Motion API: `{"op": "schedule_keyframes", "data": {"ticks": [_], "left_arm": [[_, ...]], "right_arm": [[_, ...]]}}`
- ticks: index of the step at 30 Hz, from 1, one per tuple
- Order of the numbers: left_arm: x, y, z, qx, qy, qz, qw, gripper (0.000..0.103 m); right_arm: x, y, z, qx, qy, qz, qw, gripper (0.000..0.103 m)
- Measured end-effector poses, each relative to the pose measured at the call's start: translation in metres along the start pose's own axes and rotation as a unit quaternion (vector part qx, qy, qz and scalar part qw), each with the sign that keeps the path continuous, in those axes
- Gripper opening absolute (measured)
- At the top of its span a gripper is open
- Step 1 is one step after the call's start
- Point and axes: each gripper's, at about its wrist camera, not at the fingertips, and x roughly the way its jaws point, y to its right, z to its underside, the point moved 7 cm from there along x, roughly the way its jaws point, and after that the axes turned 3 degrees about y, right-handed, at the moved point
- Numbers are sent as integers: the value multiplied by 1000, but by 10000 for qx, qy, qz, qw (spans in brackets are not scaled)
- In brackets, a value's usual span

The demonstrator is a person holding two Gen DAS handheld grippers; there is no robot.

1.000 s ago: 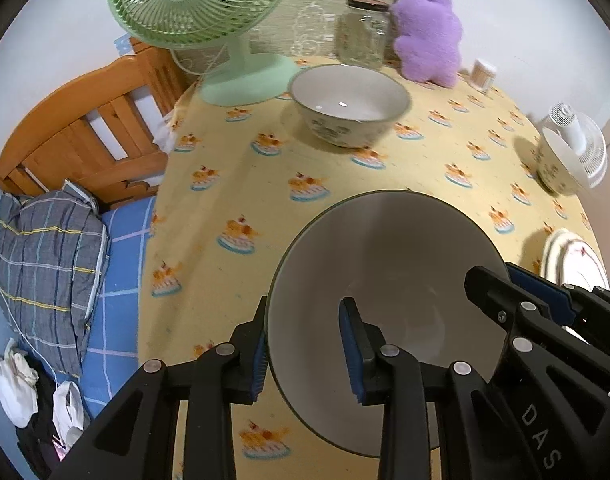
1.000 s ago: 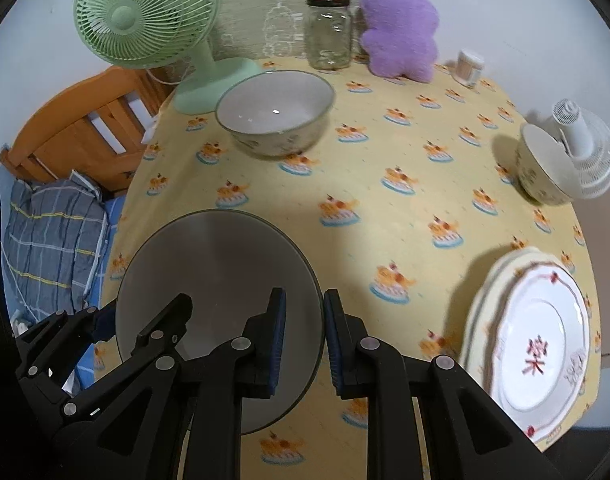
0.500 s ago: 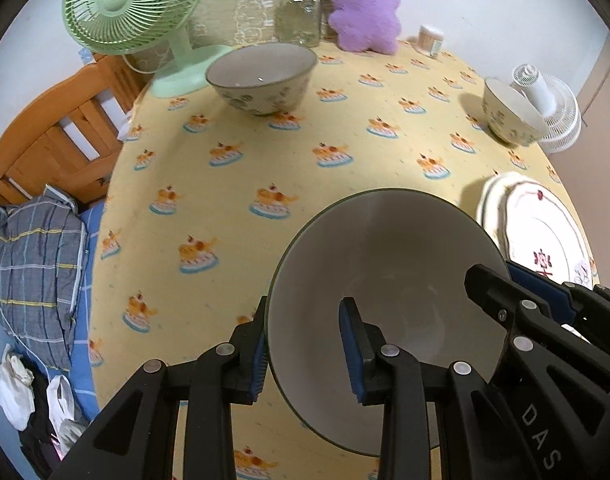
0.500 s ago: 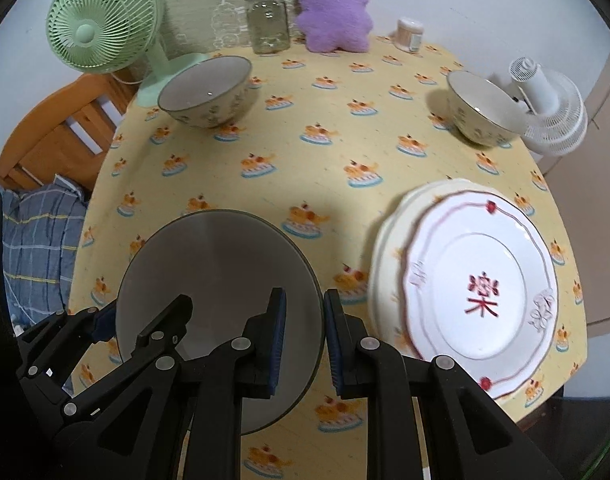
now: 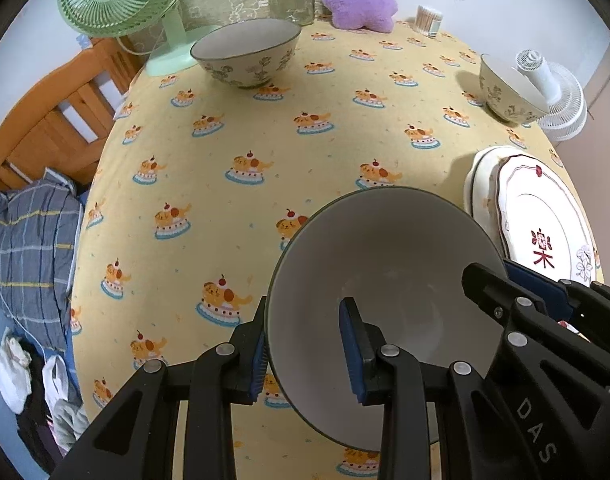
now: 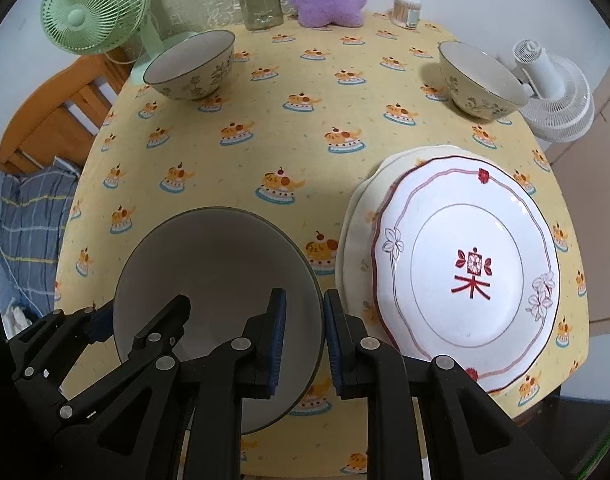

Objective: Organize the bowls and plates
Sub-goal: 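Lift the grey bowl with both tools and carry it toward the plate stack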

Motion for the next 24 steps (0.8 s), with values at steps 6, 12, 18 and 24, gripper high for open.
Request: {"op": "schedule_keyframes", "data": {"ticks": [6, 12, 18, 24], "left_arm": [[2, 1, -4, -146, 107, -163, 9997, 30], [-3, -1, -9, -271, 145, -333, 9990, 31], [6, -2, -7, -587, 10, -366, 9976, 38], [7, -1, -4, -853, -75, -369, 9956, 56]], "right_arm": [[5, 1, -5, -124, 52, -96, 9999, 23], [6, 1, -14, -245, 73, -291, 9992, 23], [14, -4, -21, -530, 100, -465, 9975, 27], [22, -9, -20, -610, -121, -927, 9938, 57]]}}
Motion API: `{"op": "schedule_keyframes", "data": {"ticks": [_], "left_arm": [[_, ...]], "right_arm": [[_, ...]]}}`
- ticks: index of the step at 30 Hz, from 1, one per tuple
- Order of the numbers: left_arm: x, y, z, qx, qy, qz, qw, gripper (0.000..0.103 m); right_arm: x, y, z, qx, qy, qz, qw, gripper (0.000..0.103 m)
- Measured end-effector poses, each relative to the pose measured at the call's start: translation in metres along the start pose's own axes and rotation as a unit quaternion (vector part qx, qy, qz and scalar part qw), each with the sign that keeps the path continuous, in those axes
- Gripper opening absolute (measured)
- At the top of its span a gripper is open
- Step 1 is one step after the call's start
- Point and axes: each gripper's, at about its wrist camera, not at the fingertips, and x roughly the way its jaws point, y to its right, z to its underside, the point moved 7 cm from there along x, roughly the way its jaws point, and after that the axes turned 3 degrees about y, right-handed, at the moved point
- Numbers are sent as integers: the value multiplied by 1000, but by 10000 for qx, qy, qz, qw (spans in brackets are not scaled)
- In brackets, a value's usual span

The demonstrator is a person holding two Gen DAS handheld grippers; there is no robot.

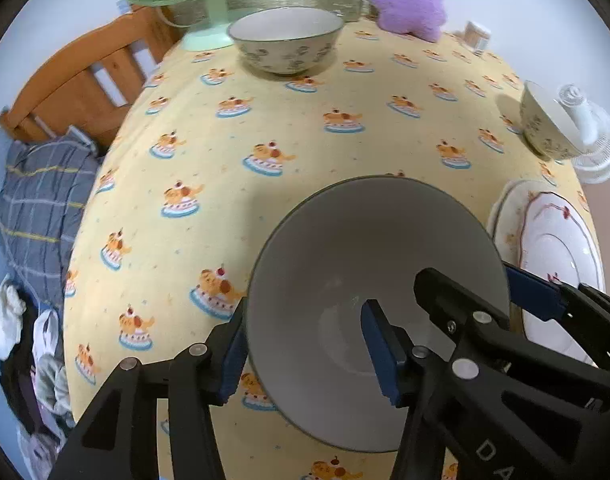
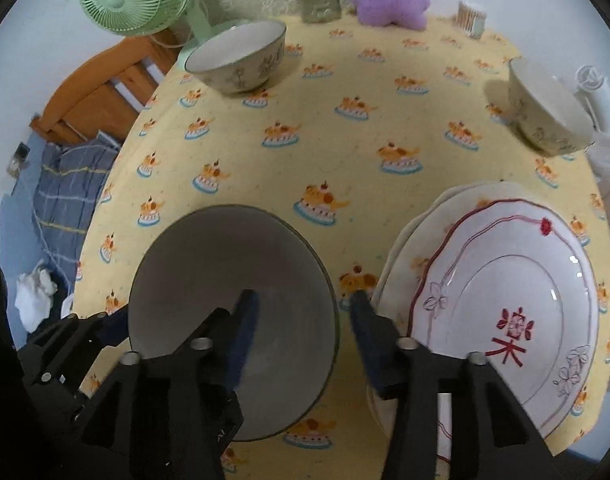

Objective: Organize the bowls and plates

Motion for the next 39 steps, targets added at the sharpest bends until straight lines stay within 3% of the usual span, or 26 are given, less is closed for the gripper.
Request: {"op": "schedule_keyframes", "data": {"ticks": [4, 7, 11, 20, 26, 34, 39], "left_arm": [[-7, -2, 1, -109, 118, 3, 9999, 73], [-16, -2, -1, -61, 276, 35, 9996, 85], [-28, -4, -5, 46, 501, 132, 9986, 89], [-69, -14, -33, 170, 1113, 394, 9929, 89], [-95, -21, -65, 177, 1582, 229, 9870, 89], [-97, -25, -105, -208, 1801, 38, 9834, 88], [-87, -28, -132, -486, 1893, -152, 9806, 81]], "right_arm": [[-5, -4, -1, -161, 131, -48, 9998, 69], [-12, -7, -1, -161, 254, -48, 9995, 71], [-26, -8, -4, -136, 494, 43, 9987, 75], [-67, -24, -27, -118, 1071, 343, 9936, 80], [-97, -33, -57, -205, 1542, 501, 9866, 80], [-100, -34, -105, -459, 1728, 222, 9836, 80], [-86, -37, -140, -789, 1734, -32, 9817, 80]]}}
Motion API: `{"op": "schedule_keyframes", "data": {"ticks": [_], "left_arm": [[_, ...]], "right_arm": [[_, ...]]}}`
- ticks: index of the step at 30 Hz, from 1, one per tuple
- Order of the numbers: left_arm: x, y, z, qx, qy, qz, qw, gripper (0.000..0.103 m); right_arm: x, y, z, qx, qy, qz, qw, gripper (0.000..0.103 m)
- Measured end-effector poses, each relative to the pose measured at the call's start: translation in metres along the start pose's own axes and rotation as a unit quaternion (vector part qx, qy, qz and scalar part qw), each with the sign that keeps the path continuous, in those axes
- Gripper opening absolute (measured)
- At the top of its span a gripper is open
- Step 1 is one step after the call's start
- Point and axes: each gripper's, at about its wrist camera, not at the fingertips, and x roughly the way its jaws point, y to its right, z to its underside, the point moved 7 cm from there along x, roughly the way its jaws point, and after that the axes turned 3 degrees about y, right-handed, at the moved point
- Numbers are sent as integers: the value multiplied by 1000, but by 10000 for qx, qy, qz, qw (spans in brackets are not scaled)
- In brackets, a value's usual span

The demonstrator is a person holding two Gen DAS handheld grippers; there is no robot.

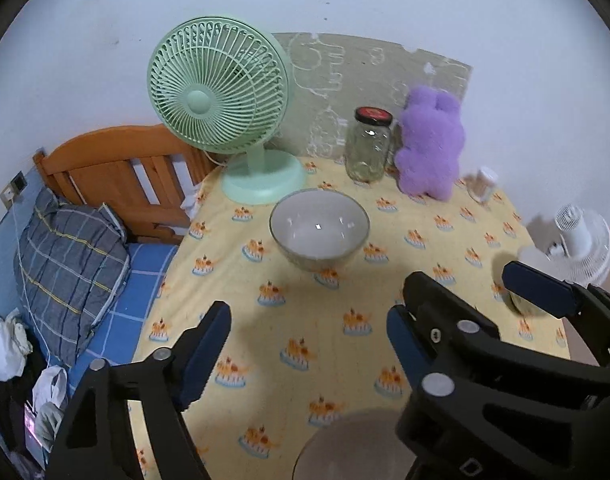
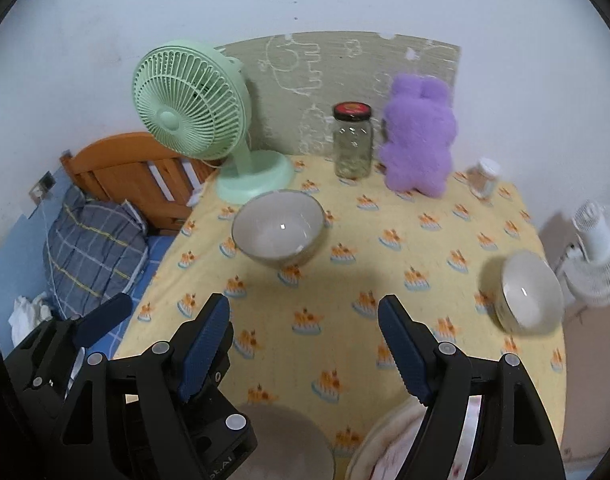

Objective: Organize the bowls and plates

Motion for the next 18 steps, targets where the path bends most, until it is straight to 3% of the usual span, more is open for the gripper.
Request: {"op": "schedule_keyframes", "data": {"ticks": [14, 18], "left_arm": [[78, -14, -46, -359, -32, -875, 9955, 80], [99, -18, -51, -394, -99, -979, 9944, 74]], "right_arm": [[91, 10, -60, -256, -114, -359, 9990, 80], [118, 13, -66, -233, -183, -495, 9983, 79]]}}
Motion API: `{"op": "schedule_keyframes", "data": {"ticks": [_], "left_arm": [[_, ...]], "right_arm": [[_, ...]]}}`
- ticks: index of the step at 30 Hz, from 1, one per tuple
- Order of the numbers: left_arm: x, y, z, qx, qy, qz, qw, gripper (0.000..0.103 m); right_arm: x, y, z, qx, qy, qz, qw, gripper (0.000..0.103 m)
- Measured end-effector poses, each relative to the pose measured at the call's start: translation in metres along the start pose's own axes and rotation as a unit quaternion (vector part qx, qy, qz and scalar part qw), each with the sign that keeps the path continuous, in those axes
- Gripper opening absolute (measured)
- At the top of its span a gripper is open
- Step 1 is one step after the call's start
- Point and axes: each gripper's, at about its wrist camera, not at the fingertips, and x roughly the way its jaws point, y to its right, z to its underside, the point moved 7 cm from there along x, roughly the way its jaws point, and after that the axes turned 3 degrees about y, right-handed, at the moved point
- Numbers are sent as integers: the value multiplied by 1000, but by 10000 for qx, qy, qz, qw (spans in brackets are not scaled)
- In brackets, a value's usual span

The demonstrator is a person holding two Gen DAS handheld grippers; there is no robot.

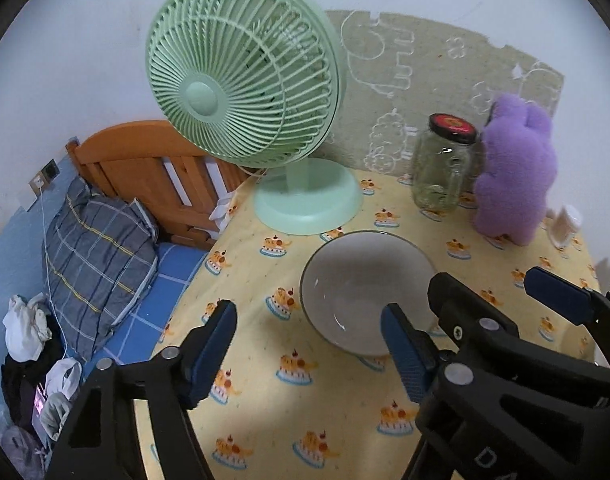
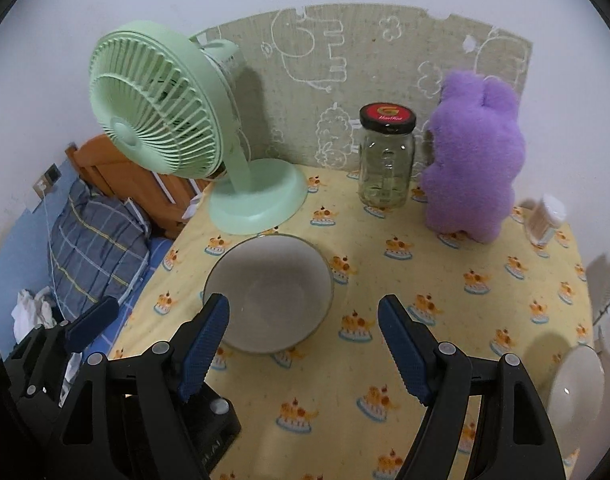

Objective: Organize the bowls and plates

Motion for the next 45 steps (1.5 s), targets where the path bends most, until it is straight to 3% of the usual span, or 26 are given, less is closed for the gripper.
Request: {"op": "schedule_keyframes", "data": {"ticks": [8, 12, 13, 14, 25, 45], "left_arm": [[46, 2, -3, -60, -209, -60, 9997, 61], [66, 3, 0, -119, -344, 0, 9993, 53], [70, 3, 1, -102, -370, -33, 9993, 45], [75, 3, 2, -89, -401, -64, 9991, 43], [106, 6, 8, -165, -727, 112, 9972, 34], [80, 22, 18, -35, -969, 278, 9949, 34]], "right_arm": [[49, 9, -6, 45, -147, 35, 9999, 73], [74, 9, -6, 115, -274, -83, 9995, 63], [79, 10, -5, 130, -321, -73, 9994, 55], [82, 10, -4, 110, -367, -34, 9993, 51], [115, 13, 3, 182, -571, -25, 9982, 31], [85, 26, 16, 370, -688, 64, 9969, 31]]}}
